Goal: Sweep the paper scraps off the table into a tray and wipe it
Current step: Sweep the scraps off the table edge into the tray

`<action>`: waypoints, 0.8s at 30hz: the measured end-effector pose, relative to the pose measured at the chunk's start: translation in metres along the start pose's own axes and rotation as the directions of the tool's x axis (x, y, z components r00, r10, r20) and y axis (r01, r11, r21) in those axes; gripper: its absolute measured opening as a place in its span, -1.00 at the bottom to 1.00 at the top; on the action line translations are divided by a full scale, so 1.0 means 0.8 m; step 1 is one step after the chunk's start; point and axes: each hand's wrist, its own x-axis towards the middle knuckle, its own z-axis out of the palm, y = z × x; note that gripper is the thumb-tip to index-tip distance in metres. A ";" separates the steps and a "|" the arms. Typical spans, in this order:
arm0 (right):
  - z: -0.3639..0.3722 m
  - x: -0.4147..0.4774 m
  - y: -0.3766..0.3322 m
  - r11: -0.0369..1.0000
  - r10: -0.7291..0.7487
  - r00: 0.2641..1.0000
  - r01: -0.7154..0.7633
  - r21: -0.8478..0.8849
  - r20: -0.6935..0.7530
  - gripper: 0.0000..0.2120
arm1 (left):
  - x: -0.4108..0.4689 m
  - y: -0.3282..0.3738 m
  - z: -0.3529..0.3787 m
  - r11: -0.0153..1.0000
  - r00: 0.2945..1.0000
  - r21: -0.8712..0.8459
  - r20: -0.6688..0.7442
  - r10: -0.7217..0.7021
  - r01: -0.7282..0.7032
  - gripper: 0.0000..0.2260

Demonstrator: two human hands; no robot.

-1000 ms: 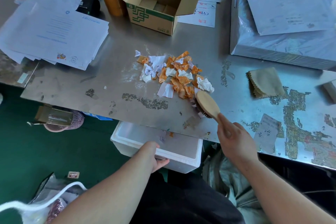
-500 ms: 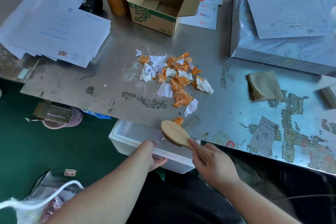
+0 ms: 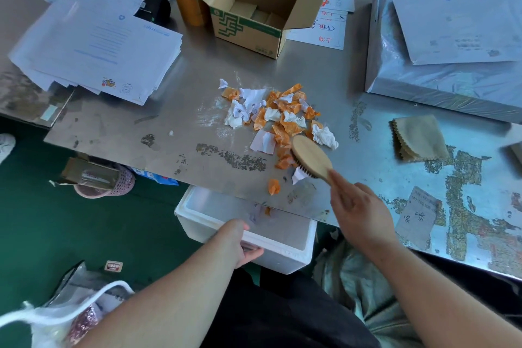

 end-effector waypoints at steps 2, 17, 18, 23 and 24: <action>-0.004 0.013 0.003 0.999 0.041 0.999 -0.041 0.004 -0.003 -0.61 | -0.001 0.001 0.000 1.000 1.000 -0.002 -0.008 -0.001 0.001 -0.78; 0.030 -0.024 0.016 0.992 0.102 0.976 -0.115 0.057 0.194 -0.63 | -0.003 0.002 0.005 1.000 1.000 0.006 -0.026 -0.004 0.005 -0.82; 0.032 -0.030 0.015 0.992 0.099 0.975 -0.112 0.058 0.199 -0.64 | -0.002 0.002 0.004 1.000 1.000 -0.009 -0.017 -0.005 0.004 -0.83; 0.045 -0.051 0.010 0.998 0.049 0.969 -0.059 0.036 0.244 -0.61 | 0.004 0.000 0.001 0.999 1.000 -0.042 -0.005 0.027 -0.027 -0.77; 0.047 -0.053 0.009 0.998 0.038 0.967 -0.051 0.043 0.250 -0.60 | 0.006 0.000 0.000 0.999 0.999 -0.045 -0.015 0.028 -0.029 -0.74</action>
